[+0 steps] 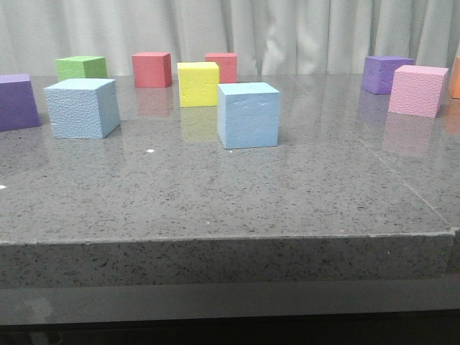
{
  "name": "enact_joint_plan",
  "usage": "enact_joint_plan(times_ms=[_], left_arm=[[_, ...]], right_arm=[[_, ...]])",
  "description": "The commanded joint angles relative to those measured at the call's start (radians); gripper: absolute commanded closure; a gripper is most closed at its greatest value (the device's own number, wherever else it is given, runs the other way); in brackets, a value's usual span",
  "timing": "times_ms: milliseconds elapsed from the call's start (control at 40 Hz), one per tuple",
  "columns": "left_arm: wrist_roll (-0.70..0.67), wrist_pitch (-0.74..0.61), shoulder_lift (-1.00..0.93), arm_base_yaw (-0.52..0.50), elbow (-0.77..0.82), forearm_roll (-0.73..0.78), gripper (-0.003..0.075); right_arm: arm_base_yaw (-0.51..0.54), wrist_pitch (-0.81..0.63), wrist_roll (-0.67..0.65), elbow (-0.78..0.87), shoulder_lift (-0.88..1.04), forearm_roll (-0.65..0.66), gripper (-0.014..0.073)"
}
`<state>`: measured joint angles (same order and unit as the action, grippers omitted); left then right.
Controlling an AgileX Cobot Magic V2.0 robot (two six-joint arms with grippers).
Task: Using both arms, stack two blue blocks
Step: 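Raise the right gripper away from the placed blue cube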
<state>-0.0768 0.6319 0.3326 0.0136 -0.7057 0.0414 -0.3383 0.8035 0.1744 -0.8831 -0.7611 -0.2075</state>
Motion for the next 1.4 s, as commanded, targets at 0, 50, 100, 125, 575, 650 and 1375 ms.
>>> enact_joint_plan(times_ms=[0,50,100,125,575,650,1375], left_arm=[[0.0,-0.08,0.017,0.004,-0.026,0.001,0.0354],[0.0,-0.08,0.017,0.004,-0.026,0.001,0.0354],[0.0,-0.08,0.017,0.004,-0.026,0.001,0.0354],[0.0,-0.082,0.017,0.004,-0.026,0.001,0.0354],[0.0,-0.136,0.019,0.004,-0.022,-0.028,0.0354],[0.0,-0.148,0.022,0.004,-0.013,-0.041,0.0353],[0.022,-0.183,0.616,0.366,-0.18,0.0,0.0119]], right_arm=[[0.005,-0.081,0.015,0.008,0.068,-0.014,-0.0043],[0.005,-0.089,0.015,0.019,0.089,-0.014,-0.0043],[0.005,-0.094,0.015,0.022,0.1,-0.014,-0.0043],[0.005,-0.097,0.015,0.022,0.106,-0.014,-0.0043],[0.005,-0.104,0.014,0.022,0.109,-0.014,-0.0043],[0.005,-0.104,0.014,0.022,0.109,-0.014,-0.0043],[0.005,-0.104,0.014,0.022,0.109,-0.014,-0.0043]])
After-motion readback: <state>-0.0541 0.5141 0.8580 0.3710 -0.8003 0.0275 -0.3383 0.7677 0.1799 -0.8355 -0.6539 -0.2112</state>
